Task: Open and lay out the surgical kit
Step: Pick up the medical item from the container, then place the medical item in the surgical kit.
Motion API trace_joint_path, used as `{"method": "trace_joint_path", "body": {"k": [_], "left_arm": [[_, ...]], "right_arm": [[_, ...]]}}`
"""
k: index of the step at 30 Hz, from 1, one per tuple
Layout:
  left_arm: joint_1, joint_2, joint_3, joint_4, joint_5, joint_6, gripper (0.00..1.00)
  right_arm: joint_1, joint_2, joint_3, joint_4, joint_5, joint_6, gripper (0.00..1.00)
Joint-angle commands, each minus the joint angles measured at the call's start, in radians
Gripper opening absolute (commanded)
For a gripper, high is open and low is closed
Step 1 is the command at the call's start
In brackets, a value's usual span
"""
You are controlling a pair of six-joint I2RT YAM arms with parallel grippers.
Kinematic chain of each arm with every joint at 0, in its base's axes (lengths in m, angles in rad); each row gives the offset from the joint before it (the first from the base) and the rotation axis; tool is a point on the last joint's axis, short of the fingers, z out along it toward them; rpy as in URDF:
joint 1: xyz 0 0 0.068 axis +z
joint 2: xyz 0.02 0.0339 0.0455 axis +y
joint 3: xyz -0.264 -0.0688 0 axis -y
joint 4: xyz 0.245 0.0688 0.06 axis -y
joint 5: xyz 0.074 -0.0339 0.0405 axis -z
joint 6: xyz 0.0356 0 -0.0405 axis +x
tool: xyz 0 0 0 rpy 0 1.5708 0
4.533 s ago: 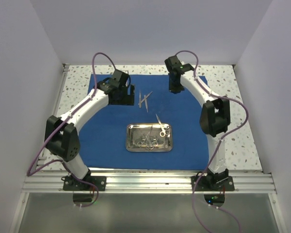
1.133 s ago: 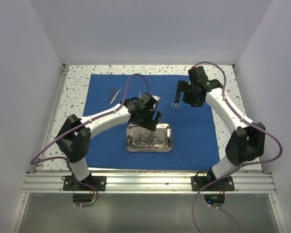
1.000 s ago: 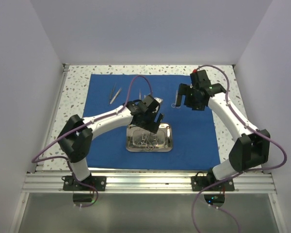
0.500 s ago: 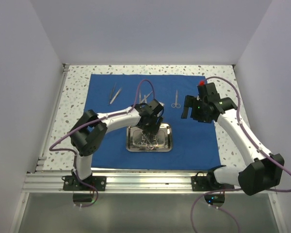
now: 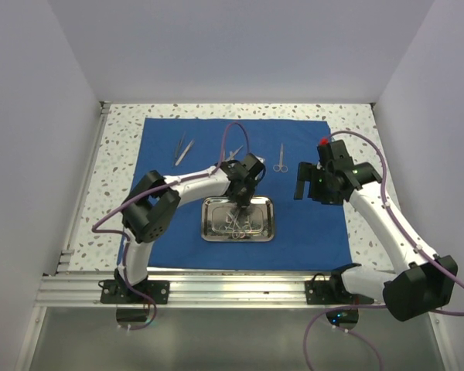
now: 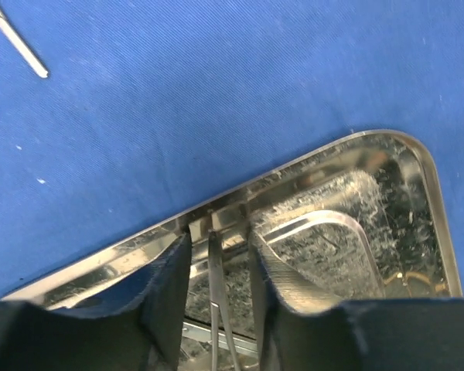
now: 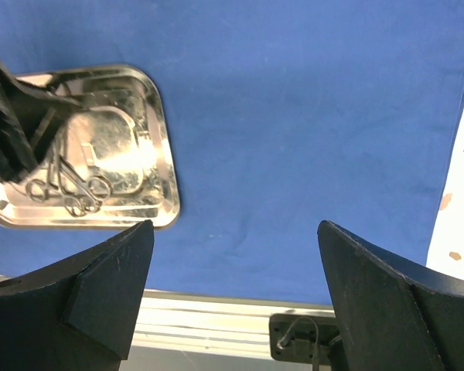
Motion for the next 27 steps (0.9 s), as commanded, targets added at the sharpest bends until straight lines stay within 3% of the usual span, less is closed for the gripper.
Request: {"method": "trace_joint_path", "body": {"k": [1,5,6,7,14,19,27], "left_arm": [[0.026,0.020,0.028,0.005,-0.030,-0.028,0.35],[0.036,0.013,0.013,0.003,-0.037,-0.028,0.17],[0.034,0.016,0.010,0.000,-0.037,-0.028,0.04],[0.034,0.016,0.010,-0.002,-0.042,-0.027,0.00],[0.036,-0.009,0.103,-0.064,-0.033,-0.028,0.00],[0.034,0.031,0.349,-0.165,-0.030,-0.019,0.00],[0.037,0.270,0.770,-0.238,-0.062,-0.013,0.00]], "right_arm": [[0.002,-0.022,-0.006,-0.024,0.011,-0.032,0.91],[0.002,-0.022,-0.009,-0.023,0.021,-0.044,0.91],[0.001,-0.019,-0.009,-0.020,0.018,-0.046,0.91],[0.001,-0.017,-0.009,-0.018,0.020,-0.046,0.91],[0.001,-0.017,-0.008,-0.017,0.020,-0.041,0.91],[0.001,-0.040,-0.031,-0.017,0.026,-0.029,0.91],[0.001,-0.082,-0.042,-0.052,0.043,-0.015,0.91]]}}
